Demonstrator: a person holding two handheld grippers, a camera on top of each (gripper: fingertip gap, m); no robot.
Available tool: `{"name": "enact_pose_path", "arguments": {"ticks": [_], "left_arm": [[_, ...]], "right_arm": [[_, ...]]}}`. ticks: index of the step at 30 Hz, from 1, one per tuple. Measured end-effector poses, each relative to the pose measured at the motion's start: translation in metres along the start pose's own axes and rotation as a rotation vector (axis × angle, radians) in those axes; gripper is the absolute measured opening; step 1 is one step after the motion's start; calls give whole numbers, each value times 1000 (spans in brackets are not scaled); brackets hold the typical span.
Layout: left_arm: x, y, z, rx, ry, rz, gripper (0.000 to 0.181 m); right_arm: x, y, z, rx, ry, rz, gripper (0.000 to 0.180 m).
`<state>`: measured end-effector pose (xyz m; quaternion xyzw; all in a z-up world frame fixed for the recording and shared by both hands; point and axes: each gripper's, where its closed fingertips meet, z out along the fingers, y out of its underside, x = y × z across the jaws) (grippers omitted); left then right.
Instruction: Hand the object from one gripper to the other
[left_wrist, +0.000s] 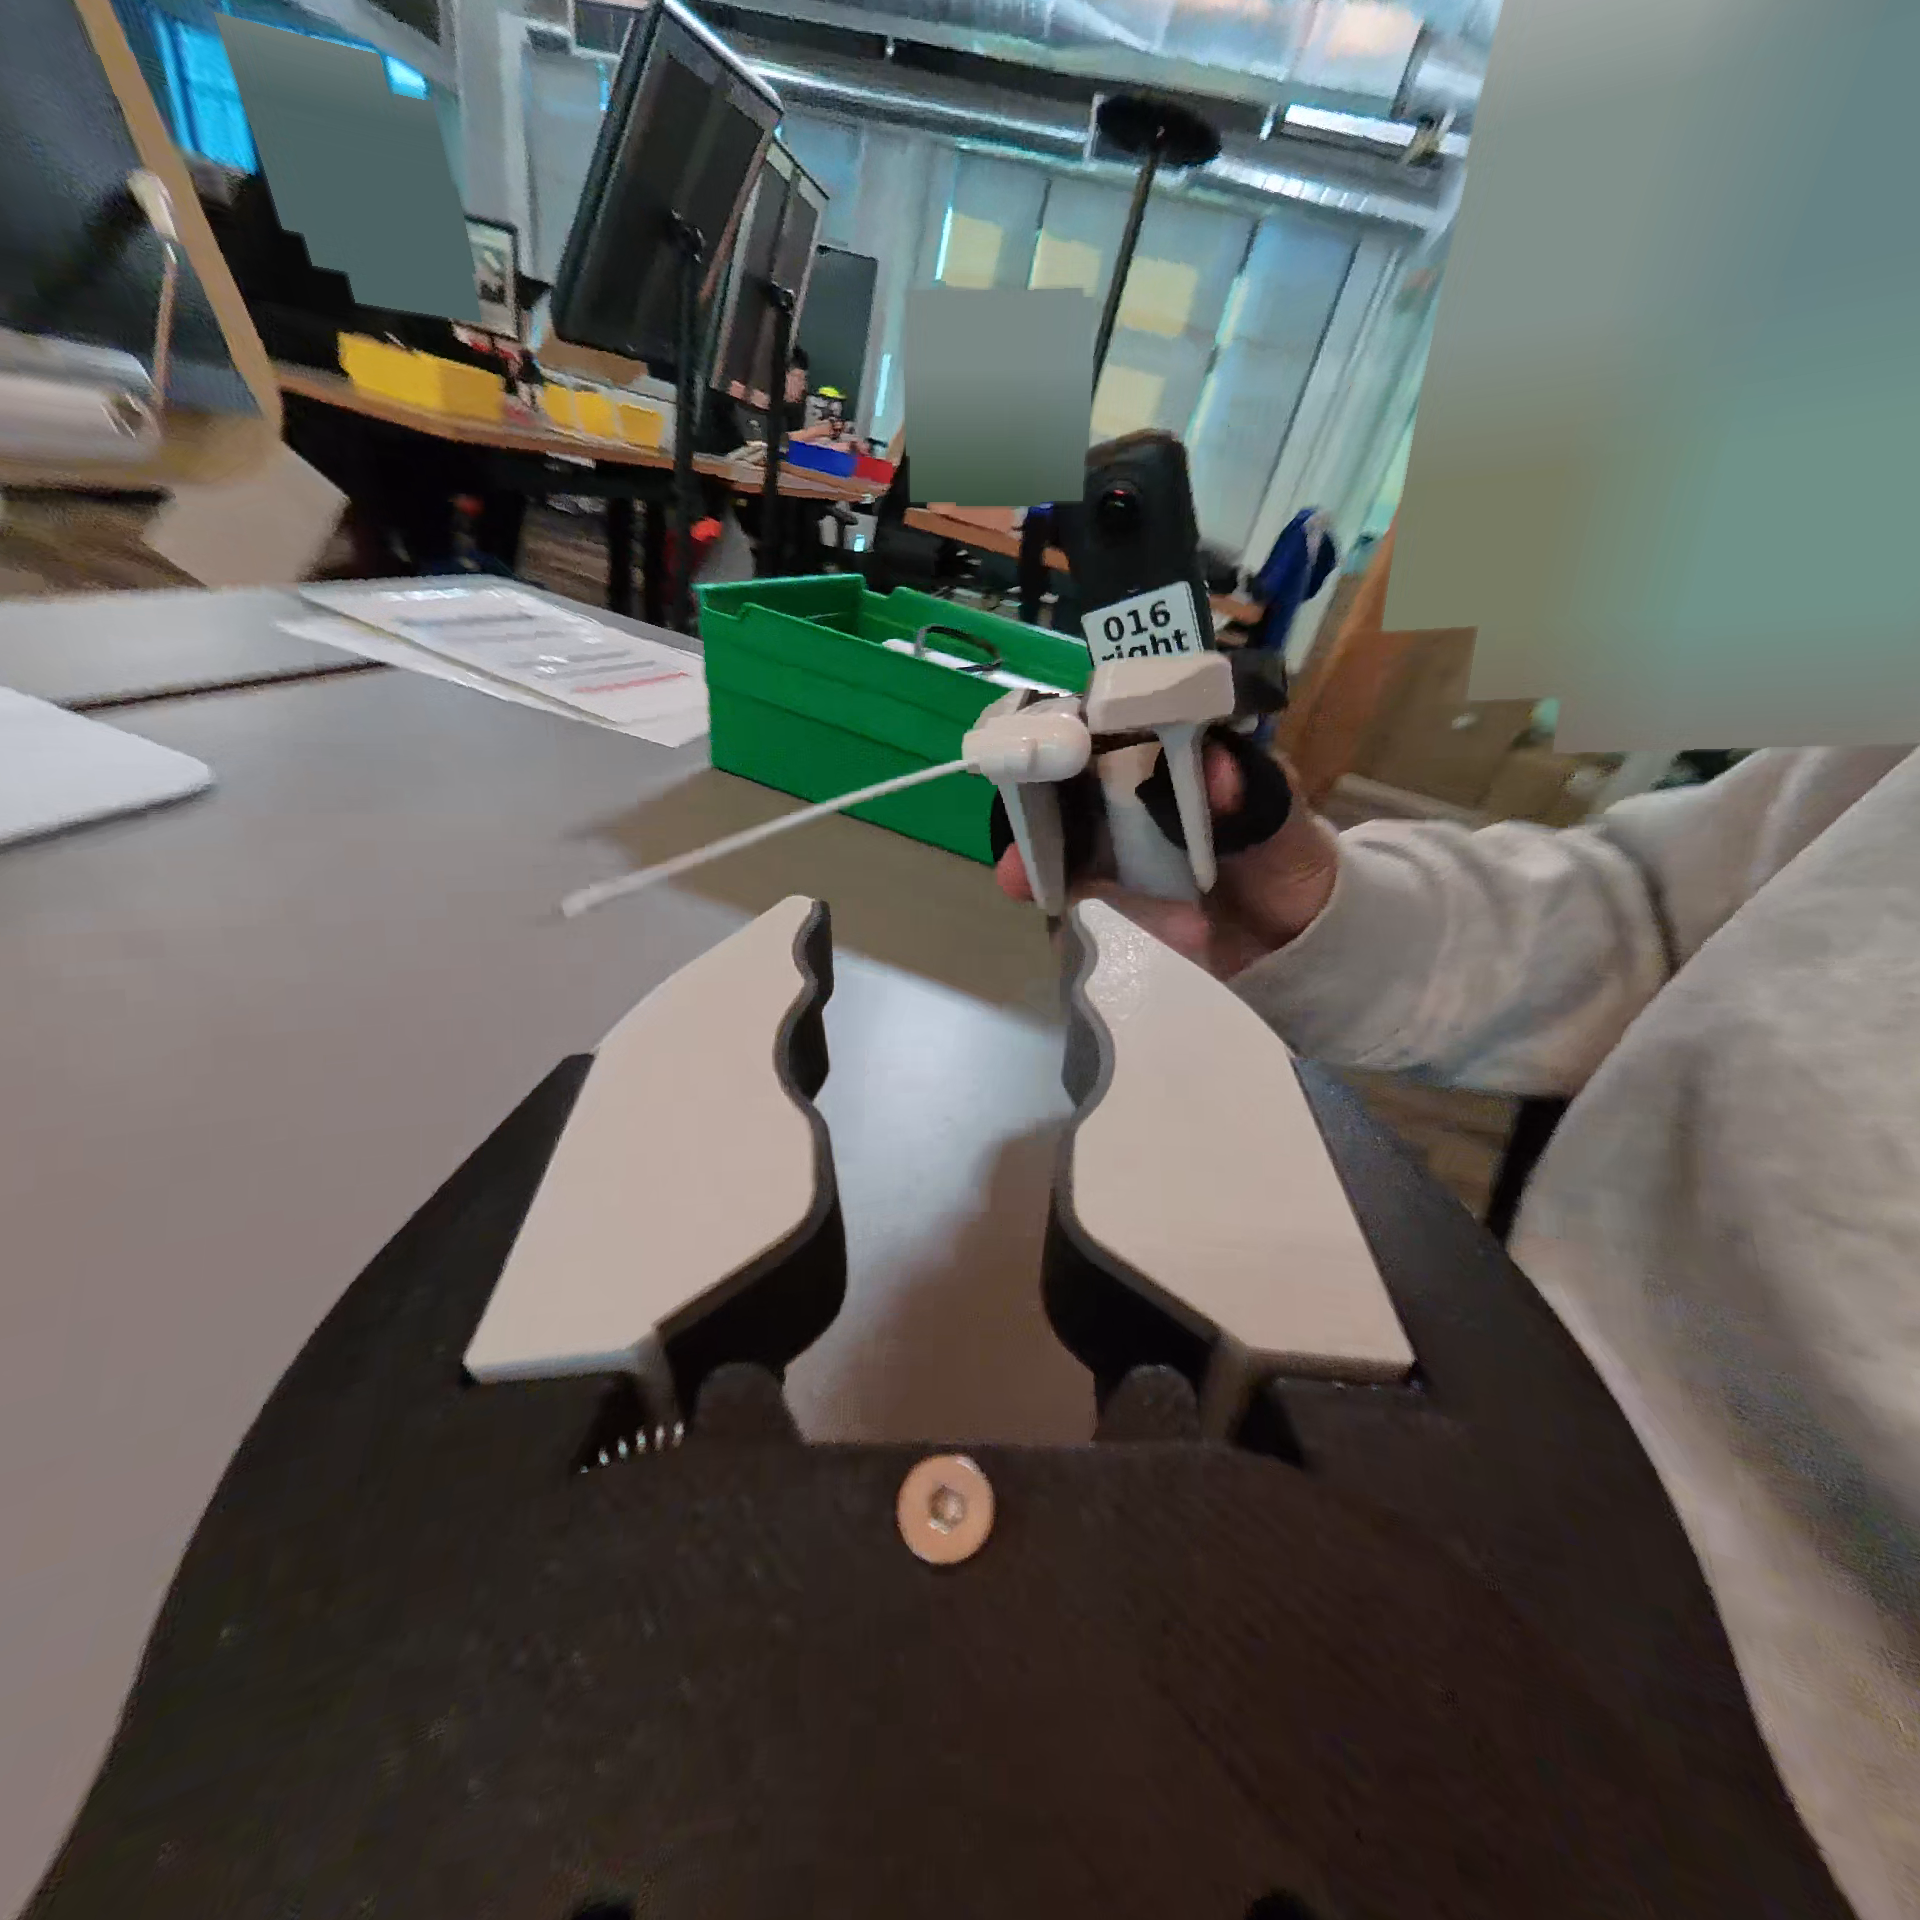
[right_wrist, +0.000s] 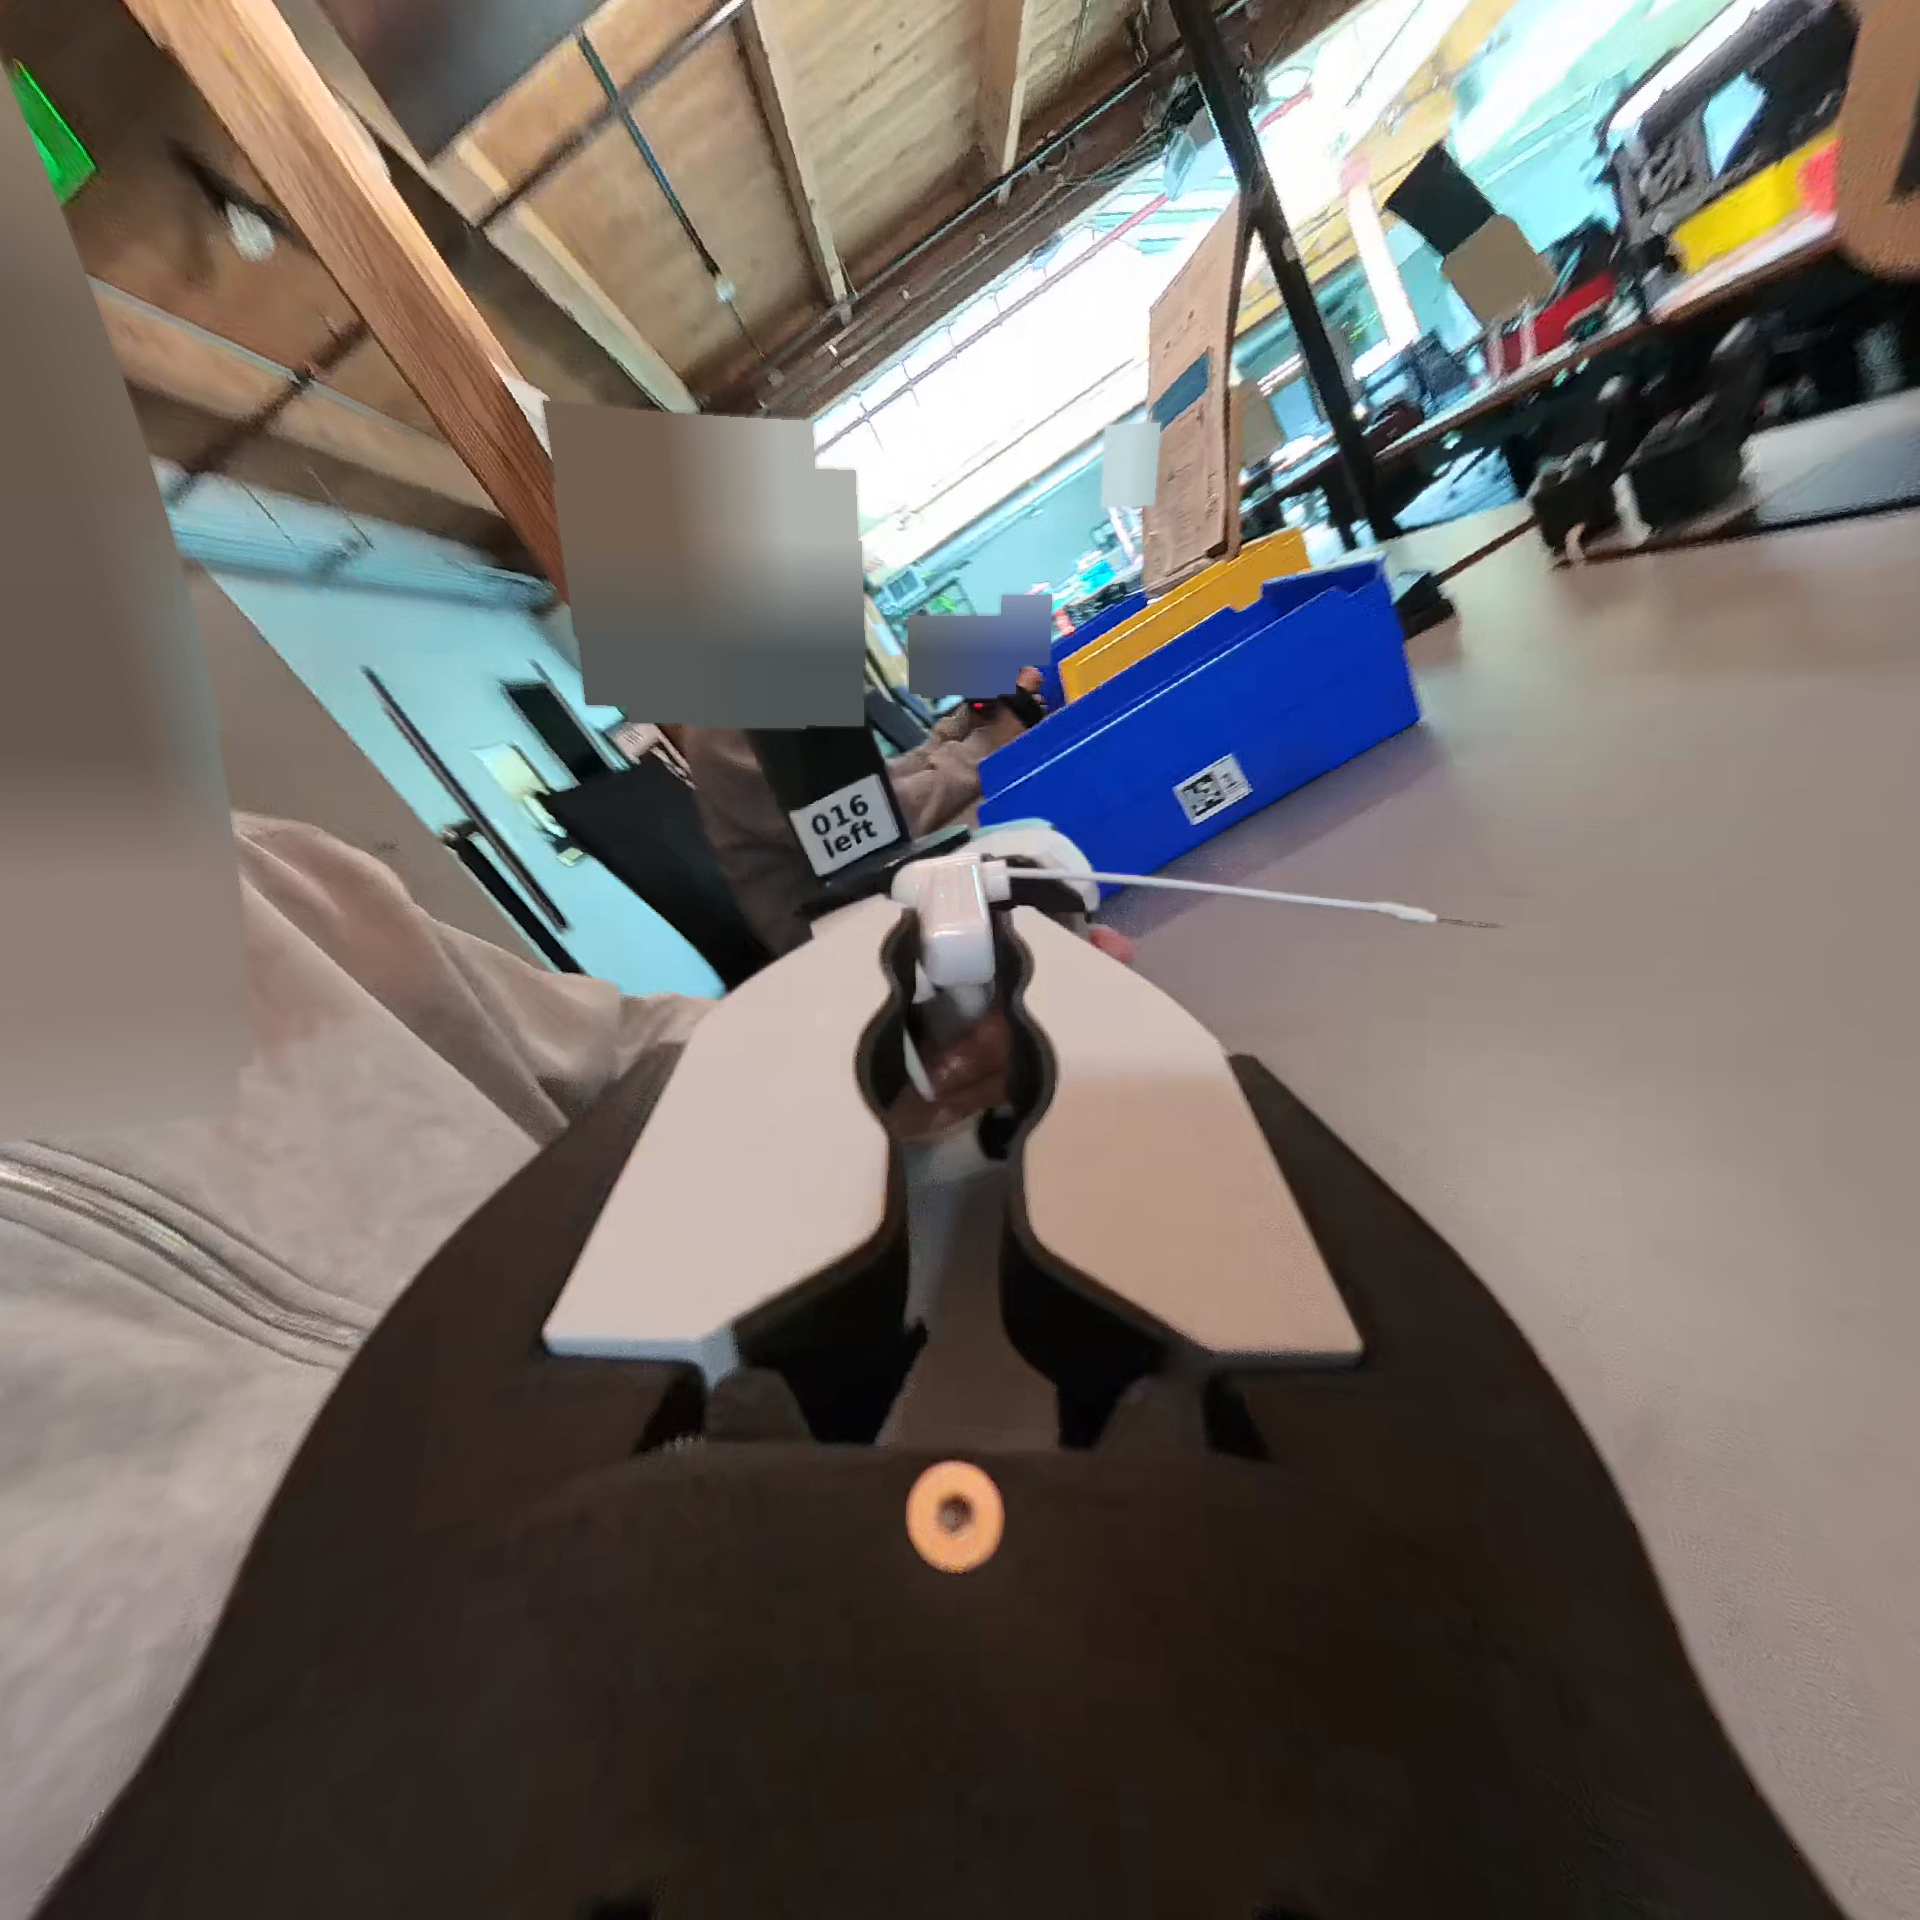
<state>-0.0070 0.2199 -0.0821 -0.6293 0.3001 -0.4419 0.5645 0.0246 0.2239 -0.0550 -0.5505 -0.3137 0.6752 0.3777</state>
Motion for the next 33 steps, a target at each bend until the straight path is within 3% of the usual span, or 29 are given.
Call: {"name": "enact_pose_path", "arguments": {"ticks": [7, 15, 23, 28, 33], "left_arm": [[11, -5, -1, -21, -128, 419, 23], [17, 4, 5, -56, -109, 527, 27], [18, 10, 6, -99, -93, 548, 16], [19, -1, 3, -54, -97, 503, 14], [19, -18, -3, 29, -32, 277, 13]], "right_arm": [[1, 15, 6, -49, -62, 232, 14], [-3, 30, 9, -125, -114, 350, 14], [-5, 32, 12, -133, -151, 399, 14], [6, 17, 12, -8, -104, 347, 48], [9, -6, 2, 120, -60, 207, 51]]}}
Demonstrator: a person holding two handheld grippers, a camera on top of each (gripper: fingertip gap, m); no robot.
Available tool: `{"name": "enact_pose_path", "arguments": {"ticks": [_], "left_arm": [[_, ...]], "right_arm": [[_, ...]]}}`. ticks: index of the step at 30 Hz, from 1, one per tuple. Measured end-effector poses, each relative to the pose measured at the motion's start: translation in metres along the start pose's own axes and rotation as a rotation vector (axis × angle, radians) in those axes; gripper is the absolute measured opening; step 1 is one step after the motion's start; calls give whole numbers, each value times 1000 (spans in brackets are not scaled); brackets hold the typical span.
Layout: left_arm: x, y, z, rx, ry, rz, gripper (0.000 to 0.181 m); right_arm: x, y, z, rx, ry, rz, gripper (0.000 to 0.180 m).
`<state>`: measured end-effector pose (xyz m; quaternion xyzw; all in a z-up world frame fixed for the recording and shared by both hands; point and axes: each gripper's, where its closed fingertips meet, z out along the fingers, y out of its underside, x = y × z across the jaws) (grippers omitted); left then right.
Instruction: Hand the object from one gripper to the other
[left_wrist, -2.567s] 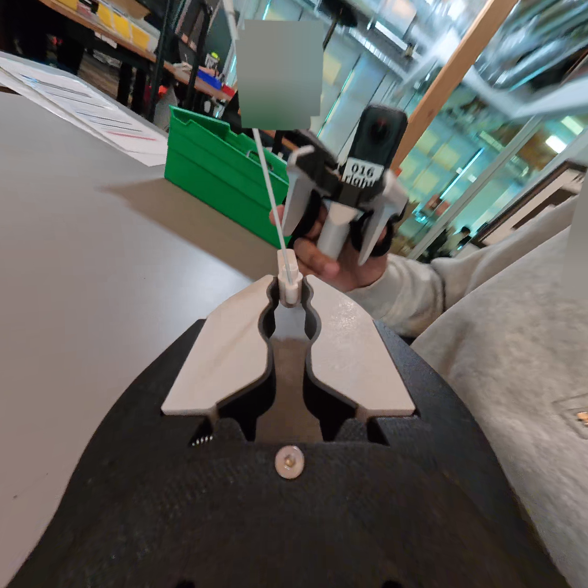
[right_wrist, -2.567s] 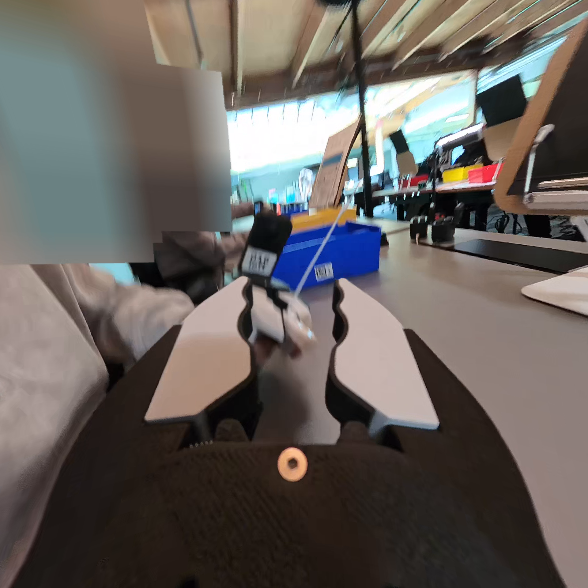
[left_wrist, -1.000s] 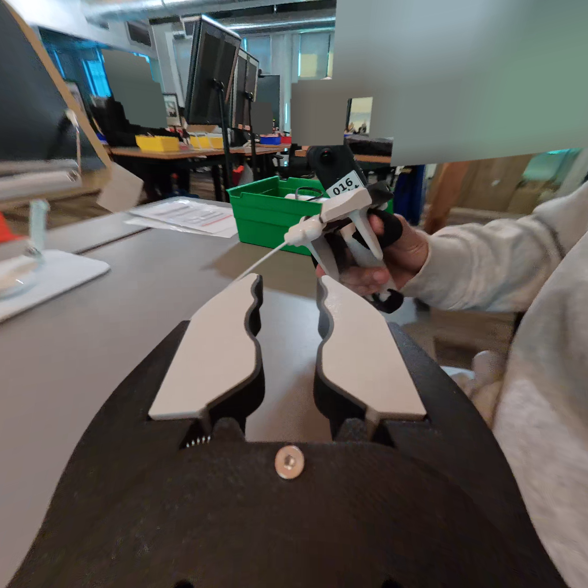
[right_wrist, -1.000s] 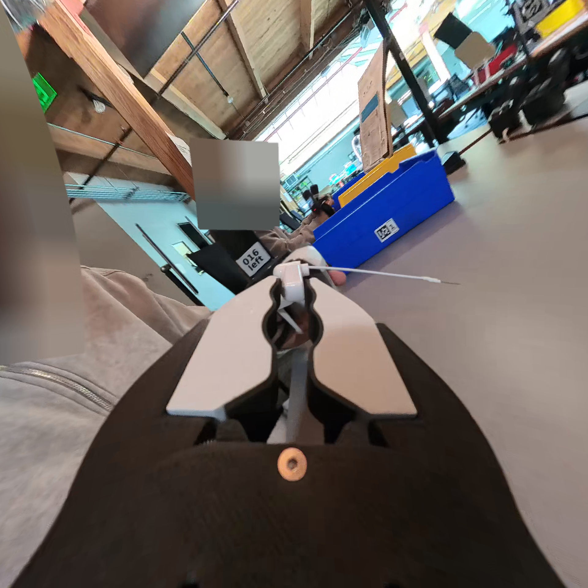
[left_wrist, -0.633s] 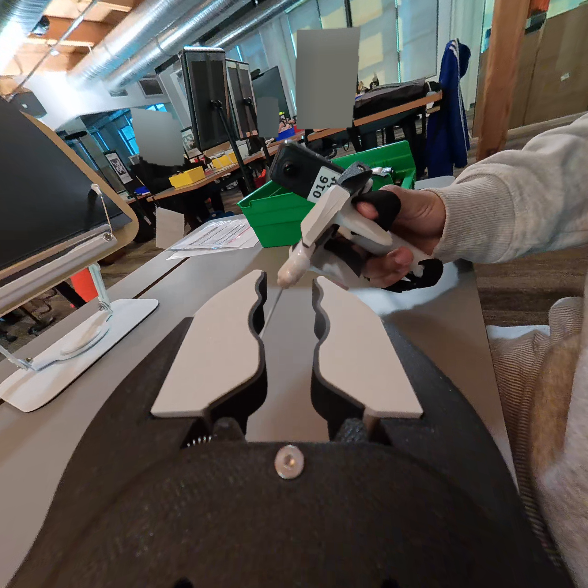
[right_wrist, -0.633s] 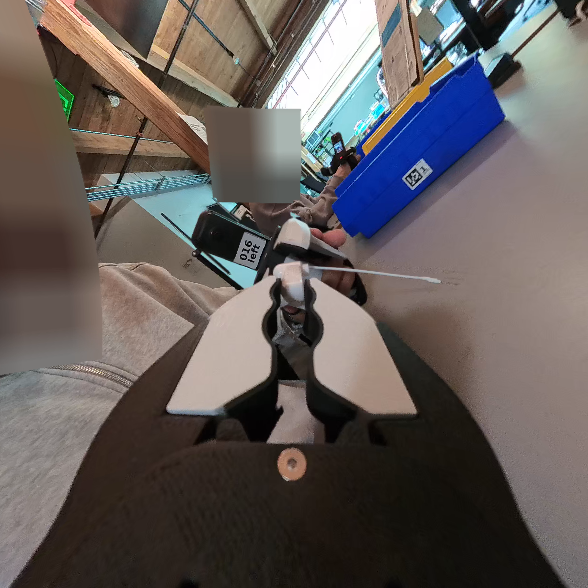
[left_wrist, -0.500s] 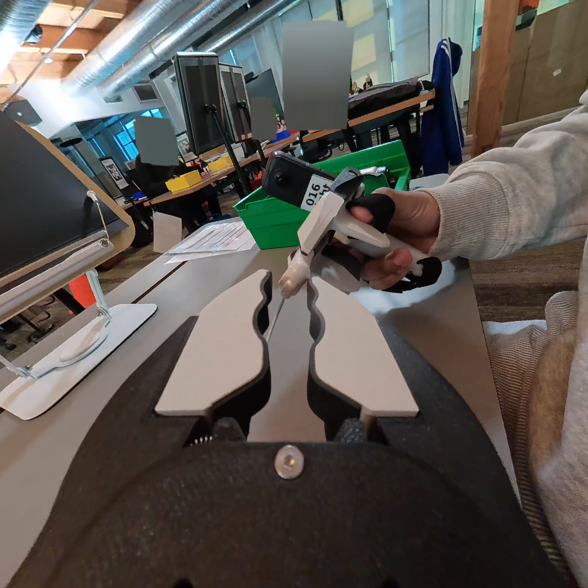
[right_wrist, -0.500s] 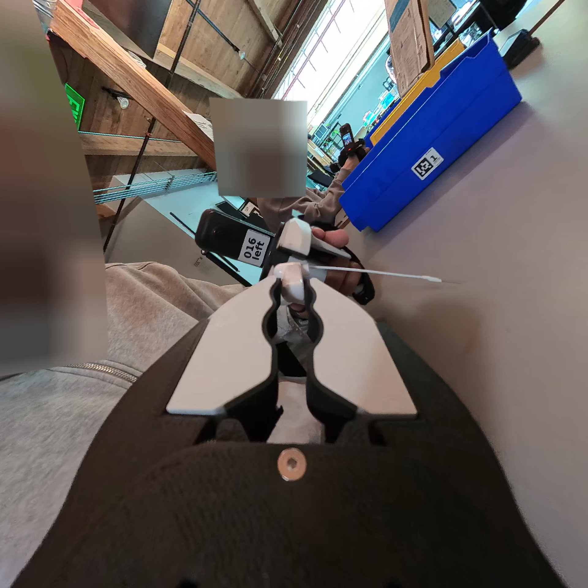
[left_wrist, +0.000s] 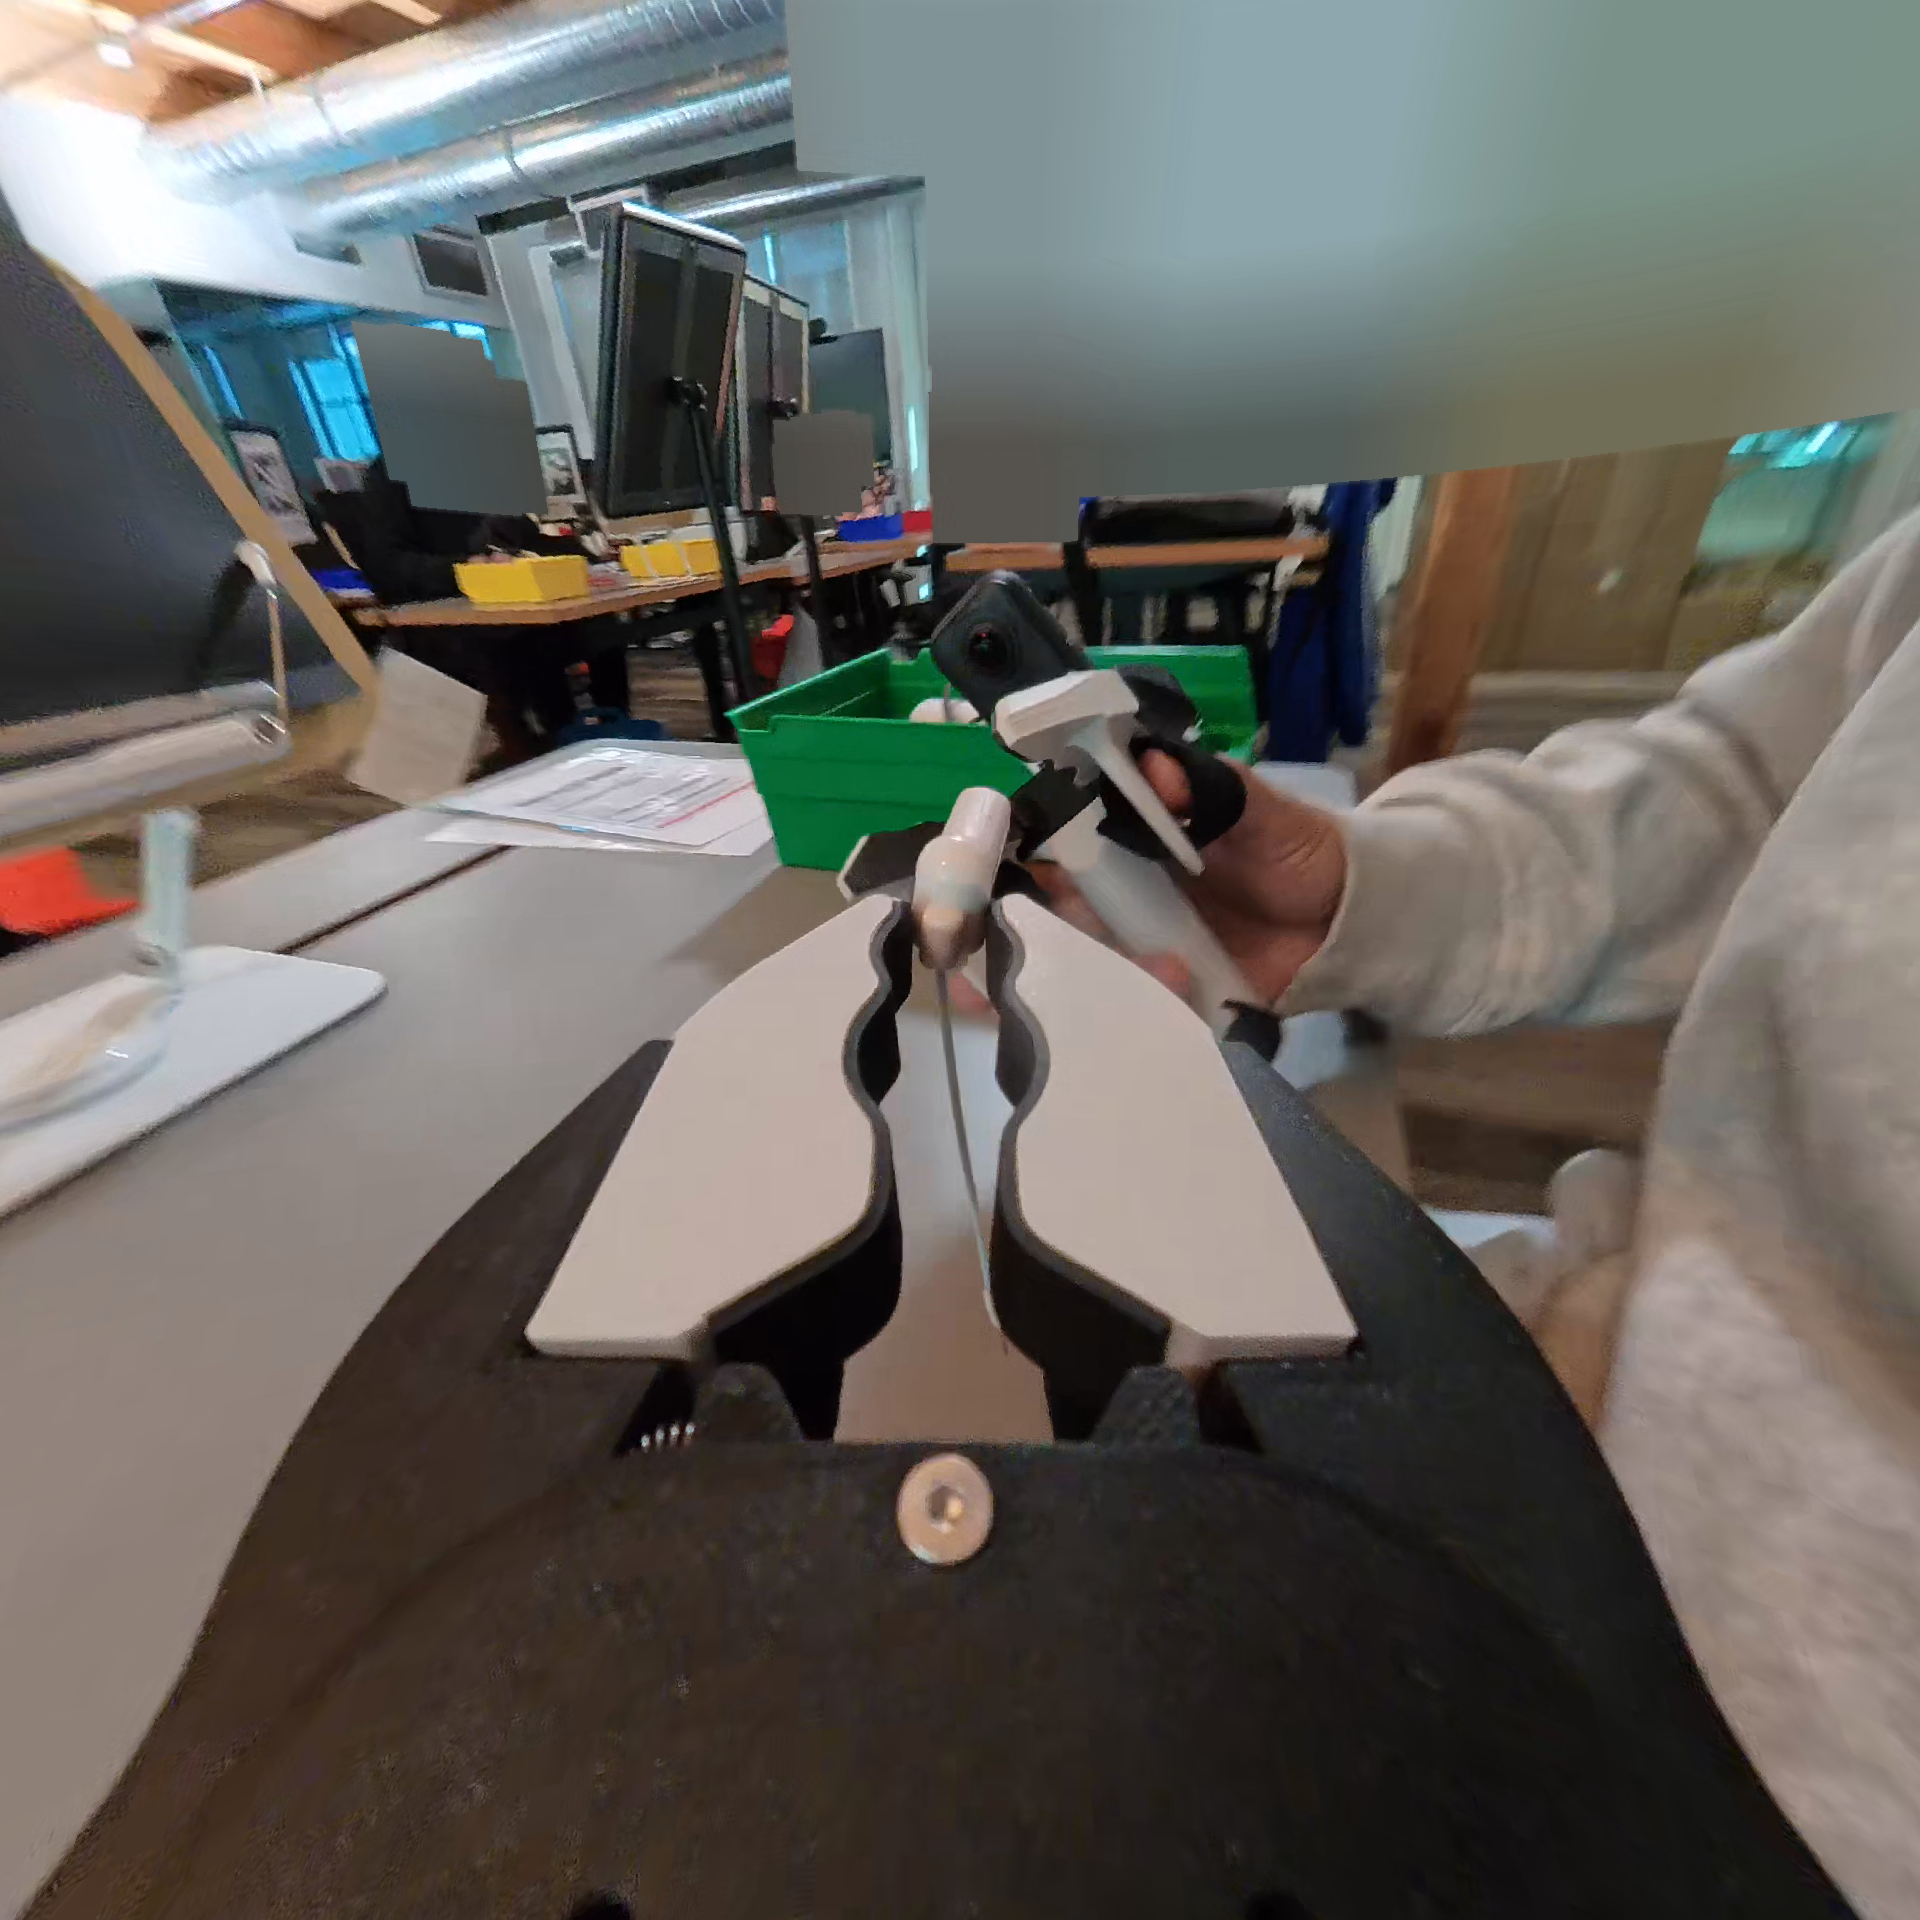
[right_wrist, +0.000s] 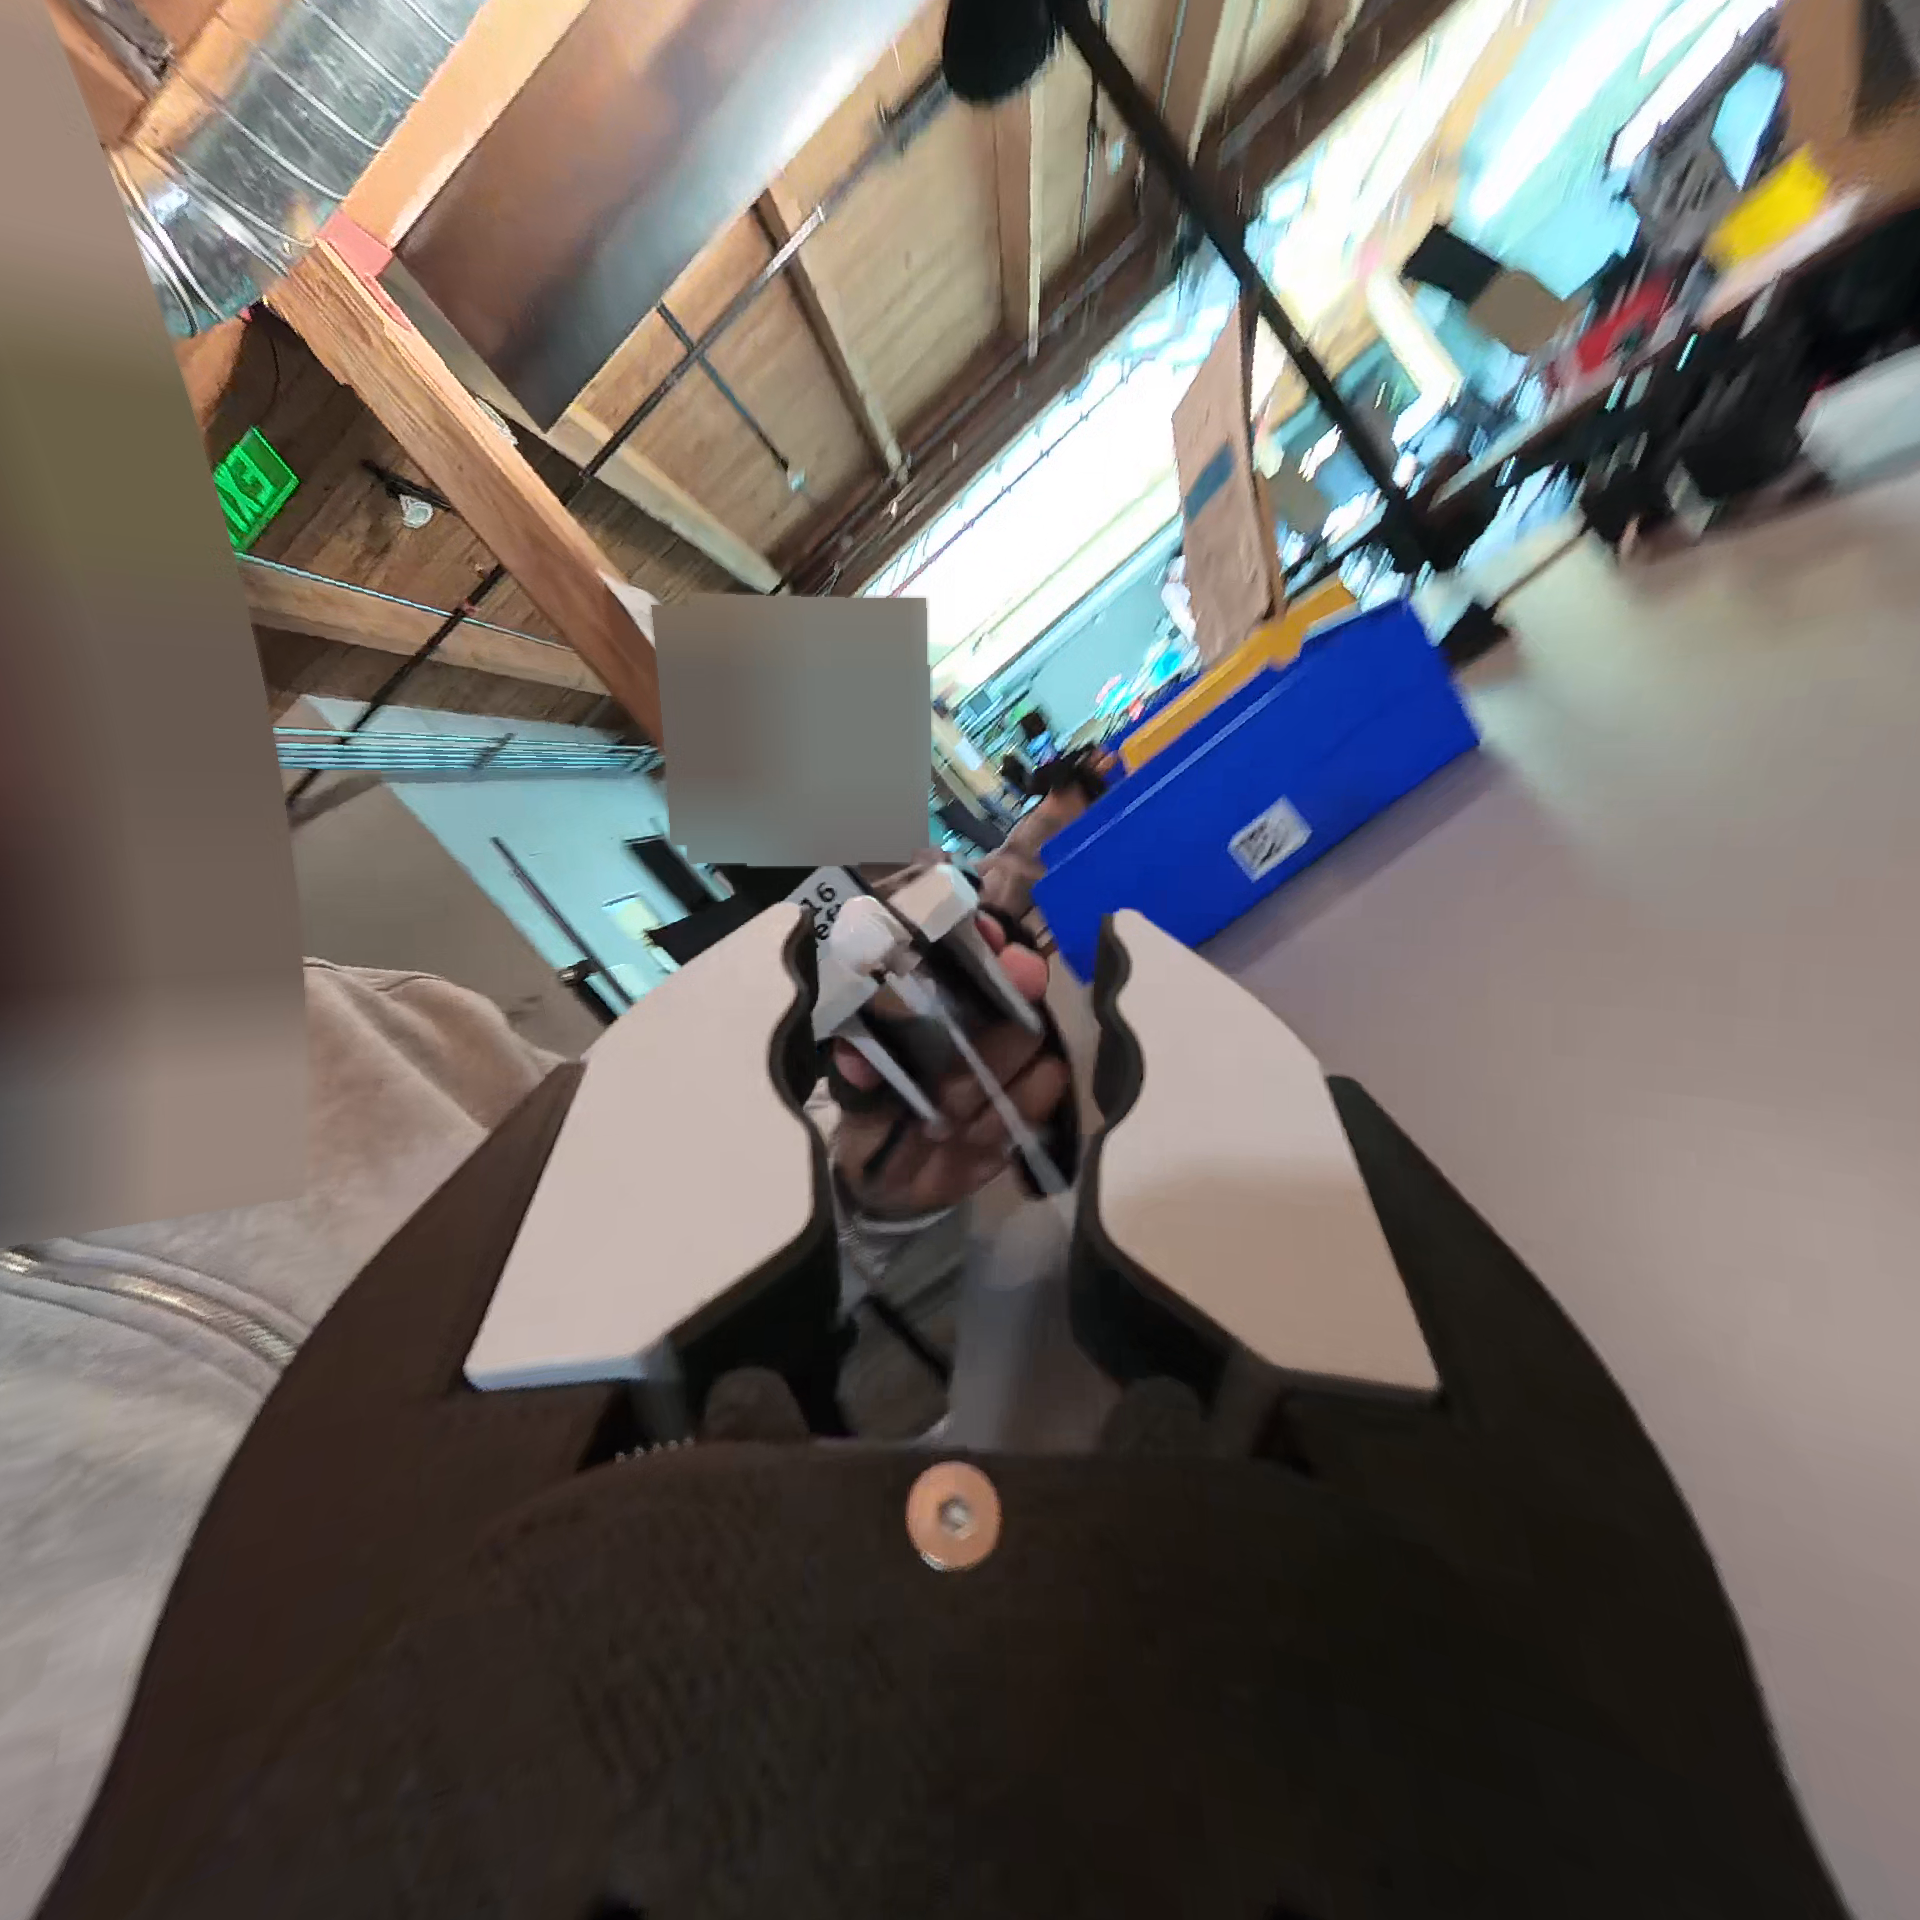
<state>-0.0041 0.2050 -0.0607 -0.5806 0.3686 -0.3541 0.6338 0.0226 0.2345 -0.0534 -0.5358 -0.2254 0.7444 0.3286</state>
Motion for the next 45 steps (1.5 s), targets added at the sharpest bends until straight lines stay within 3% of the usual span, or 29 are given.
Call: {"name": "enact_pose_path", "arguments": {"ticks": [7, 16, 19, 21, 27, 30, 37, 45], "left_arm": [[-8, 7, -3, 16, 123, -388, 13], [5, 22, 3, -79, 207, -448, 13], [10, 25, 5, -105, 223, -432, 13], [12, 27, 6, -123, 227, -408, 13], [13, 24, 7, -83, 220, -375, 13], [7, 22, 7, -49, 189, -389, 35], [0, 20, 5, 1, 194, -464, 37], [0, 22, 5, 8, 208, -496, 36]], "right_arm": [[-7, 1, 0, -29, 43, -262, 44], [-4, 39, 9, -277, 94, -543, 30], [-6, 44, 11, -299, 85, -503, 26], [-6, 45, 11, -314, 87, -474, 13], [-7, 44, 11, -317, 80, -438, 13], [-11, 34, 10, -254, 66, -406, 13], [-12, 10, 0, -116, 16, -263, 12], [-12, 9, -1, -124, 16, -270, 12]]}}
